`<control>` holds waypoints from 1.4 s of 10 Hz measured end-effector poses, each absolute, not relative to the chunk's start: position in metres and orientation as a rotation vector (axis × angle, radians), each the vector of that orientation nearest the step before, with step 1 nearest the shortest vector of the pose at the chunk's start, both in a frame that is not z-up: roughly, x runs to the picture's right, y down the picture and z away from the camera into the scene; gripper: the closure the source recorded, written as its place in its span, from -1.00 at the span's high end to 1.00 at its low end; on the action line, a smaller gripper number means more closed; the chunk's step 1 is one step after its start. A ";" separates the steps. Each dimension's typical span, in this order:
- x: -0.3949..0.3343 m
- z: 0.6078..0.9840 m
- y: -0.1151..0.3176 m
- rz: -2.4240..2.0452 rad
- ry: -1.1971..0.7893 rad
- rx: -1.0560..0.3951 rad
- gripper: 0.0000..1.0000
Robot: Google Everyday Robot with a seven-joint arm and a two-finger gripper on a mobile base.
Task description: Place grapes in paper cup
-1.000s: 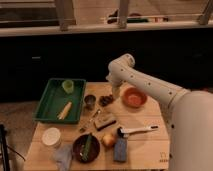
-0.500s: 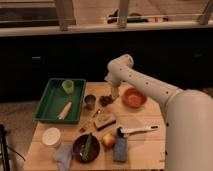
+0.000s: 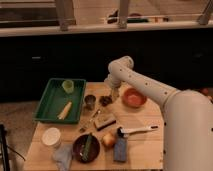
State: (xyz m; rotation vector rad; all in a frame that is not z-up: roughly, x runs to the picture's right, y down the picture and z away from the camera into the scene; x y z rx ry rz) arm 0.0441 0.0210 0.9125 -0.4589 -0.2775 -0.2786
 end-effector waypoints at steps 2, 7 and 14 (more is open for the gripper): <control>0.047 0.918 0.028 -0.267 -0.277 -0.481 0.60; 0.054 0.942 0.047 -0.224 -0.265 -0.555 0.60; 0.059 0.959 0.063 -0.201 -0.267 -0.608 0.12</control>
